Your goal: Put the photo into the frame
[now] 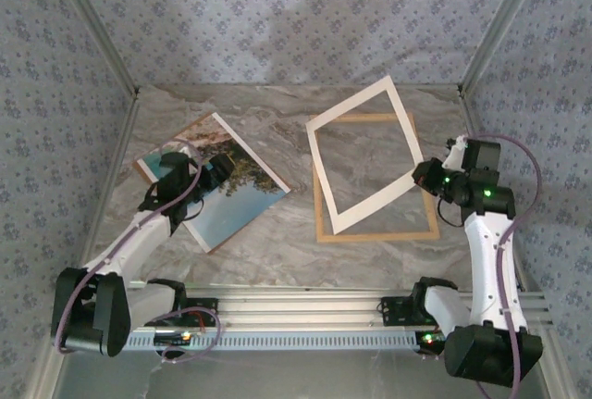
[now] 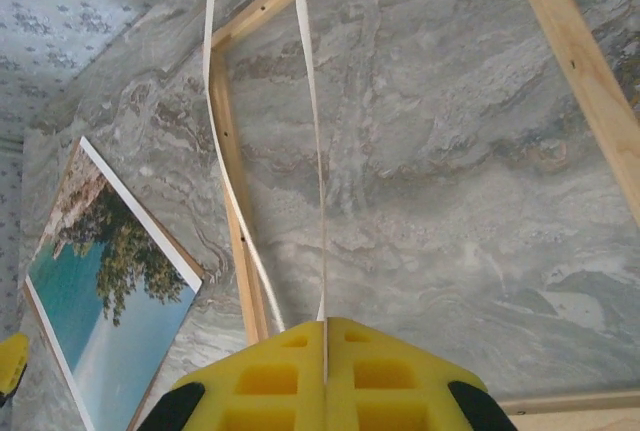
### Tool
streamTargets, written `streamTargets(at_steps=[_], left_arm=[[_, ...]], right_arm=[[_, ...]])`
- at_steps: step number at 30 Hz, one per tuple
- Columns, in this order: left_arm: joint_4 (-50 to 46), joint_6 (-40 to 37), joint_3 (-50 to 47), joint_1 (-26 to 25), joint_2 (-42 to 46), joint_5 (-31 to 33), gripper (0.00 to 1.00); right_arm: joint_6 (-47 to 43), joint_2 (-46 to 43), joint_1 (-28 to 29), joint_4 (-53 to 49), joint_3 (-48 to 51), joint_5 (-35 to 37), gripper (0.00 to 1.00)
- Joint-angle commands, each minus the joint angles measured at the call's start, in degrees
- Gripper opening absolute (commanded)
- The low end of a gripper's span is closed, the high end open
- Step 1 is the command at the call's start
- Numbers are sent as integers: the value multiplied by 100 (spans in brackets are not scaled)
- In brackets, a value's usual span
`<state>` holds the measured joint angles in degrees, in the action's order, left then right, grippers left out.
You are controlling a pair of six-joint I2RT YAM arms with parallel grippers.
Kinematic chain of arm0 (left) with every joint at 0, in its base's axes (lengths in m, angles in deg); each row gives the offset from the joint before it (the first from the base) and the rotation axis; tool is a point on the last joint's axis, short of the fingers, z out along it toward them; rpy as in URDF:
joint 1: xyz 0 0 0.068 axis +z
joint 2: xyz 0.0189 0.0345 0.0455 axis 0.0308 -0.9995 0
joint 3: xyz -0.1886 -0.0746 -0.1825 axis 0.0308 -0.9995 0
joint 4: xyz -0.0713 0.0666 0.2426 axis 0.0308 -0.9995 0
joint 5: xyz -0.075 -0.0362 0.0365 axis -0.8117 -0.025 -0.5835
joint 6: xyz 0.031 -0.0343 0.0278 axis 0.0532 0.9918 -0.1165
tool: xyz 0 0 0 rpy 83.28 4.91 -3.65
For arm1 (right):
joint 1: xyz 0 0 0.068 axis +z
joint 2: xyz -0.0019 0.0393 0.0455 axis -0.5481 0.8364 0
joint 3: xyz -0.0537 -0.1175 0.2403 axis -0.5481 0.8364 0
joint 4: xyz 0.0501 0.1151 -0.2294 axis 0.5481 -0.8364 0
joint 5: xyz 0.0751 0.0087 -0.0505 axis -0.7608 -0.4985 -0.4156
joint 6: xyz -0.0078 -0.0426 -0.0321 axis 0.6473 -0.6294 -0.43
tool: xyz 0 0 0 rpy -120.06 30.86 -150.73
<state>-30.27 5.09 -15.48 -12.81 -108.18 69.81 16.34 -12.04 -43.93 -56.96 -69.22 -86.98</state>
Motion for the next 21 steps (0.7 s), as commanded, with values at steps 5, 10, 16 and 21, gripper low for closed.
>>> streamTargets(at_steps=[5,10,16,21], left_arm=[[174,-158,133,-38,-123,136,93],[226,-170,133,-37,-233,124,93],[281,-163,146,-38,-368,107,93],[324,-141,168,-53,-481,70,93]], right_arm=[[260,-137,-236,75,320,137,0],[446,-146,-292,267,617,146,0],[418,-175,-303,254,892,267,0],[445,-173,-317,353,1118,371,0]])
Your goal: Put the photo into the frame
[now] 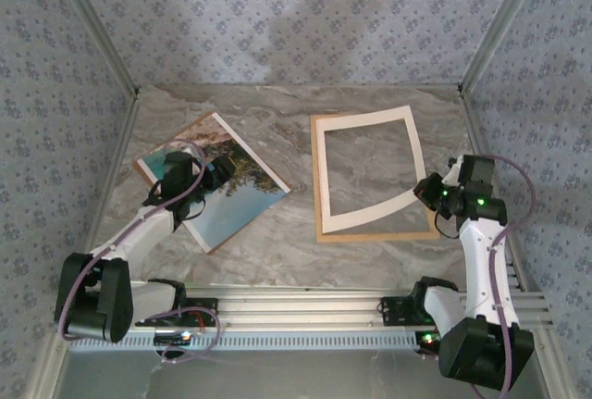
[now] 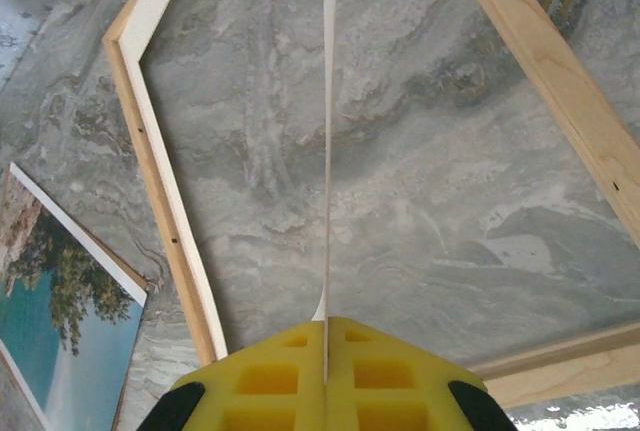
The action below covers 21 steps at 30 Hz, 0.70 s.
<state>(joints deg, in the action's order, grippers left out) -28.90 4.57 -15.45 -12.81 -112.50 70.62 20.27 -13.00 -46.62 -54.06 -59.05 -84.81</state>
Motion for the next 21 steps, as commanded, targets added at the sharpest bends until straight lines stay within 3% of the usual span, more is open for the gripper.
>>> streamTargets(at_steps=[1,14,21], left_arm=[[173,-85,173,-55,-57,-16,93],[204,-96,201,-82,-179,-28,93],[211,-115,218,-77,-232,-24,93]], right_arm=[[13,-101,-42,54,114,202,0],[11,180,-49,562,582,176,0],[-32,447,-67,1013,841,182,15]])
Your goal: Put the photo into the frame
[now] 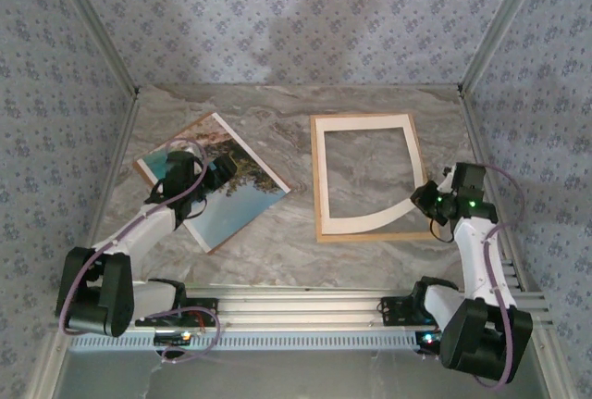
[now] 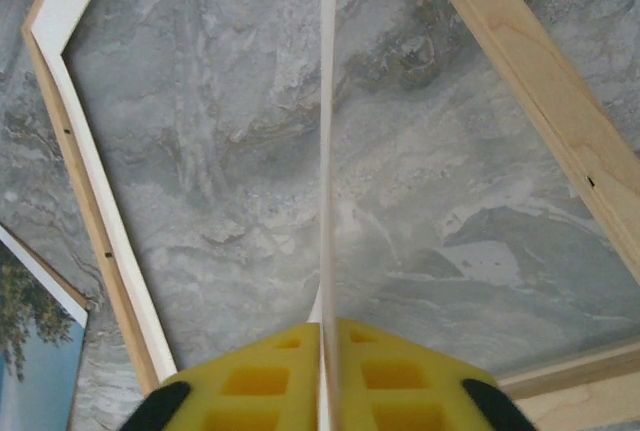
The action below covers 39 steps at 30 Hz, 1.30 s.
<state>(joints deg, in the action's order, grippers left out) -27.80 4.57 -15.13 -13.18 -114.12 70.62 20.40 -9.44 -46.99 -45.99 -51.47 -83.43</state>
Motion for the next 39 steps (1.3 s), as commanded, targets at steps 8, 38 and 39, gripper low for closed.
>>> streamTargets(at_steps=[8,38,39], left_arm=[[94,-150,177,-47,-124,-47,93],[234,-208,151,-52,-499,-57,93],[251,-204,158,-52,-523,-71,93]], right_arm=[[-263,469,-96,385,74,275,25],[-329,728,-196,592,537,896,49],[-319,727,-197,617,540,923,51]])
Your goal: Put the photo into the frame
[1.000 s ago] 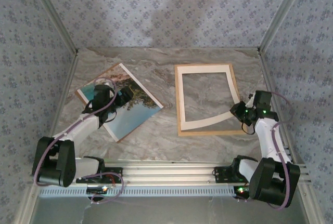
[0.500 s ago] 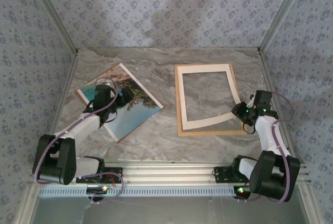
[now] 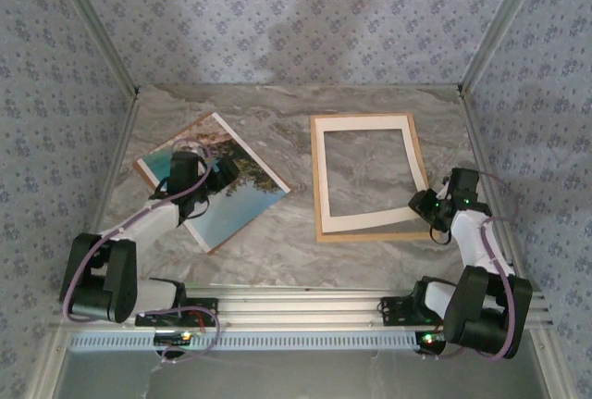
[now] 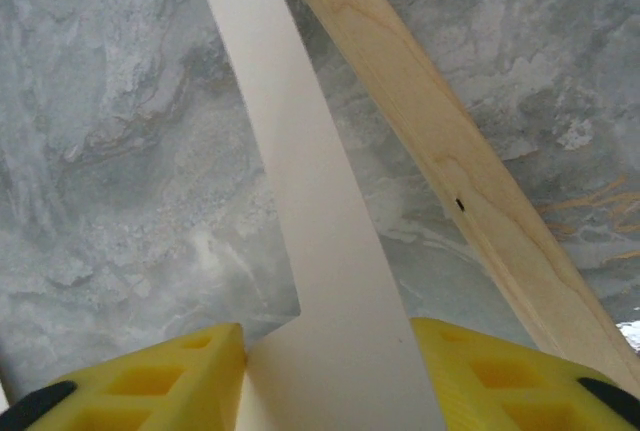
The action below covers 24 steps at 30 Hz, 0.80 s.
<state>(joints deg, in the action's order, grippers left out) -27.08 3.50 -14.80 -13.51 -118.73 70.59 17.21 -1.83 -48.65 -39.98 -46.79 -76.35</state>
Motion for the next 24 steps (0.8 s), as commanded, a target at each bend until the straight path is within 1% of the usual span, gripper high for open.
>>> streamTargets(at_steps=[1,9,12,13,15,20,24], left_arm=[[197,-100,126,-18,-88,-72,93],[200,-133,153,-16,-173,-110,94],[206,-143,152,-18,-201,-115,94],[215,-136,153,-20,-221,-118,94],[224,-151,172,-20,-249,-132,94],[224,-157,213,-14,-312,-164,94],[203,-163,240,-19,-331,-171,94]], right_arm=[[17,-33,-30,41,75,243,55],[-8,-72,-27,-17,23,403,68],[35,-188,-23,-34,14,471,76],[72,-228,-7,-44,2,526,80],[106,-291,42,-75,-21,633,85],[38,-390,338,-154,-195,1025,88],[-143,-321,891,-234,-497,1706,89]])
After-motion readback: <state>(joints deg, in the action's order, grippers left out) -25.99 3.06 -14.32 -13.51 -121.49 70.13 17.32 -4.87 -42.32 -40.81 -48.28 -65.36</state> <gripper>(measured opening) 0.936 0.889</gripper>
